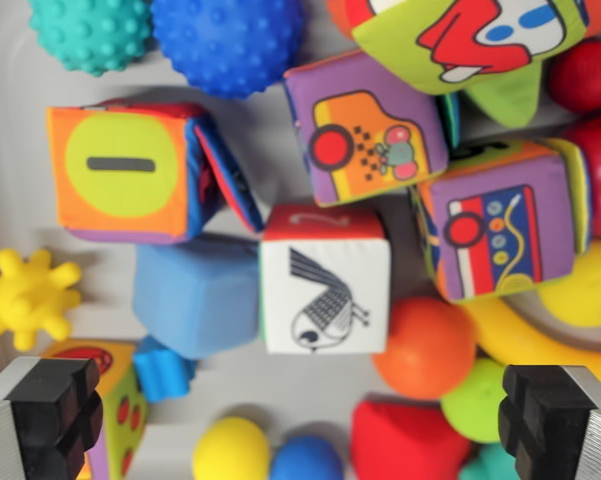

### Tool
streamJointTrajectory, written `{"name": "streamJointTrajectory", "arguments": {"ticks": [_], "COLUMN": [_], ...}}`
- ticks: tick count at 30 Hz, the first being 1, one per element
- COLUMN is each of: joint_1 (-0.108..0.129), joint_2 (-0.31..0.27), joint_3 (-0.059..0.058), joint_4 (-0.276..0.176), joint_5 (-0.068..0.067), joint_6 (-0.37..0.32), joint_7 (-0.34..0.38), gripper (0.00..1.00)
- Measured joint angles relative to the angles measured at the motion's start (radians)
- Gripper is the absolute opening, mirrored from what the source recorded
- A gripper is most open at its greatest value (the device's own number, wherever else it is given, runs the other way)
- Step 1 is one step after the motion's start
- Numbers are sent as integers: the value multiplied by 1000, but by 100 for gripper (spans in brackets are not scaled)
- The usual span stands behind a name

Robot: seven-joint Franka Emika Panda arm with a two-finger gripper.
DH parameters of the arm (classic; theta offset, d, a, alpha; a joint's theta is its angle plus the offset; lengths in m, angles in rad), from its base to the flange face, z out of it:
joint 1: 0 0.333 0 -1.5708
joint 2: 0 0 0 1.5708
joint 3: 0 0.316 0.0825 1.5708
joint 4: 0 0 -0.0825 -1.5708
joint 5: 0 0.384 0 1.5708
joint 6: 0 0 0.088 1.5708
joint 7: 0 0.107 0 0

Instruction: Pick an object from the bin

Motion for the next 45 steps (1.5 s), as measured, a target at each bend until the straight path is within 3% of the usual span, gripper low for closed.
{"name": "streamJointTrajectory", "arguments": {"ticks": [17, 45], "joint_1": [50, 176], "joint_2": [-18, 8], "joint_3": [6, 18], "joint_4": [-126, -330], "joint_5": [-1, -13], "joint_6": [110, 342], "joint_7": [230, 745], "gripper": [100, 100]}}
